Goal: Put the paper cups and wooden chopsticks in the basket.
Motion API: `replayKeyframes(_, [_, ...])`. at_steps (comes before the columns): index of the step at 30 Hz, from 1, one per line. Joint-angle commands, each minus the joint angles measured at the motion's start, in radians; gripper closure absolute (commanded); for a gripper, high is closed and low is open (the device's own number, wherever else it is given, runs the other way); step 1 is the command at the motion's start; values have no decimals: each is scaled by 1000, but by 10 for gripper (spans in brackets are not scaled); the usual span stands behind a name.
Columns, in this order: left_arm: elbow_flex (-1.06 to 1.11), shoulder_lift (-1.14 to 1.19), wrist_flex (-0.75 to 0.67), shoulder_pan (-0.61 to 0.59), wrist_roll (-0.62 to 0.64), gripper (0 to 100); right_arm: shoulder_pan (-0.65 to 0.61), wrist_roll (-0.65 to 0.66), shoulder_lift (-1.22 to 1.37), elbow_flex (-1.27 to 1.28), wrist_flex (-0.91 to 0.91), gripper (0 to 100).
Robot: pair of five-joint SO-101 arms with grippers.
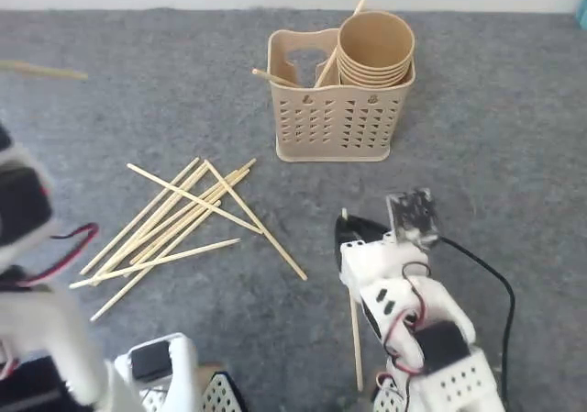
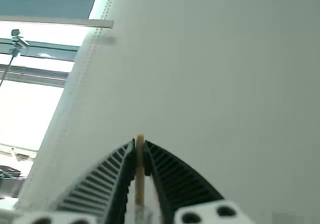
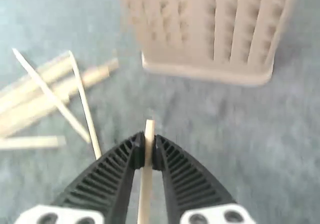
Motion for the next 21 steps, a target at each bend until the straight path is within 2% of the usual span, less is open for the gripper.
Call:
replayKeyframes(1, [-1,26,-72,144,11,989,59,-2,-68,-8,-33,991])
replayKeyframes(6, [-1,123,-175,236,11,989,124,-91,-47,-11,-107,991])
replayKeyframes(10, [-1,195,-199,304,9,989,124,-87,-71,35,-122,991])
replayKeyframes(17, [-1,347,-203,463,-28,989,168,-86,-73,115,-254,991])
replayKeyframes(21, [-1,445,-278,506,-25,989,166,-84,-73,127,-263,991])
